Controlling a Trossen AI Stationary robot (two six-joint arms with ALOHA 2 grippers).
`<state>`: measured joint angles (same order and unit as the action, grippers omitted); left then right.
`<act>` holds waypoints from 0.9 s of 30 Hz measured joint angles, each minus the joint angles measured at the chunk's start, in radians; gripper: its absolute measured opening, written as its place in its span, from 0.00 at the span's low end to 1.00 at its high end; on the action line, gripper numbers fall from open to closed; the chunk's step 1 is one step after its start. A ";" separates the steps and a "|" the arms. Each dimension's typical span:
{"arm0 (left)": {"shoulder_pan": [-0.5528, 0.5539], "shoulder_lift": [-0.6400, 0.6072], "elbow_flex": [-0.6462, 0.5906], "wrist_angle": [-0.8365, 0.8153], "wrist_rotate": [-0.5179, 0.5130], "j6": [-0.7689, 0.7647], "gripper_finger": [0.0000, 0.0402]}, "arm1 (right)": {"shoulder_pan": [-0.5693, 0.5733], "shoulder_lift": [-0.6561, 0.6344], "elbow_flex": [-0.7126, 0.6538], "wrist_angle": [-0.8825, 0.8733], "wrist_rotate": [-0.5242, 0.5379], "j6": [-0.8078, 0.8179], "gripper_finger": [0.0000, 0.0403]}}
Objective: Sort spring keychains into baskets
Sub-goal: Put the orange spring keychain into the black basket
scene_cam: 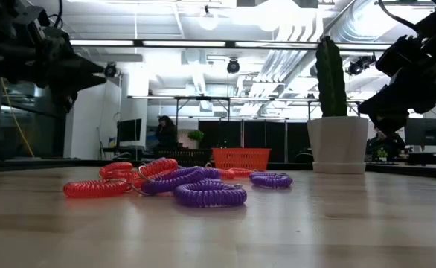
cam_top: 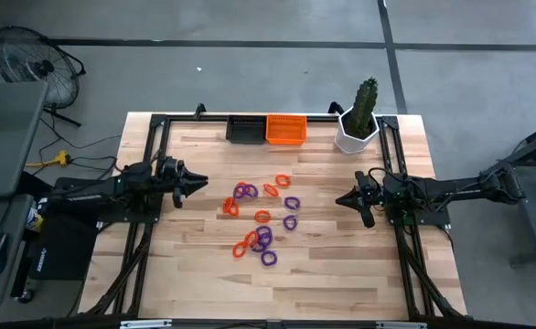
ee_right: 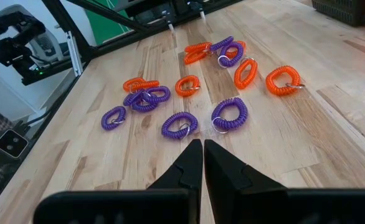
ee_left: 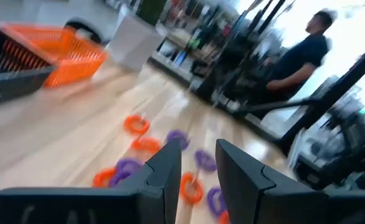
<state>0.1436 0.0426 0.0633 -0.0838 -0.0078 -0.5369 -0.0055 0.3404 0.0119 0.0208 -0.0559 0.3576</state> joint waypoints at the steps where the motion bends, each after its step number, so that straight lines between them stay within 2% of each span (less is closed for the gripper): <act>1: 0.000 0.015 0.015 -0.017 -0.011 -0.001 0.25 | 0.000 0.000 0.000 0.000 0.000 0.000 0.03; 6: 0.000 0.134 0.111 -0.096 -0.102 0.029 0.25 | 0.000 0.000 0.000 0.000 0.000 0.000 0.03; 14: 0.000 0.466 0.267 -0.233 -0.152 0.019 0.25 | 0.000 0.000 0.000 0.003 0.000 0.000 0.03; 17: 0.000 0.609 0.324 -0.253 -0.127 0.013 0.25 | 0.000 0.000 0.000 0.003 0.000 0.000 0.03; 22: 0.000 0.790 0.385 -0.263 -0.064 0.093 0.25 | 0.000 0.000 0.000 0.004 0.000 0.000 0.03; 27: 0.000 0.953 0.444 -0.255 0.066 -0.042 0.25 | 0.000 0.000 0.000 0.004 0.000 0.000 0.03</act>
<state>0.1440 0.9958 0.5070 -0.3390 0.0580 -0.5788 -0.0055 0.3404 0.0116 0.0250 -0.0559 0.3576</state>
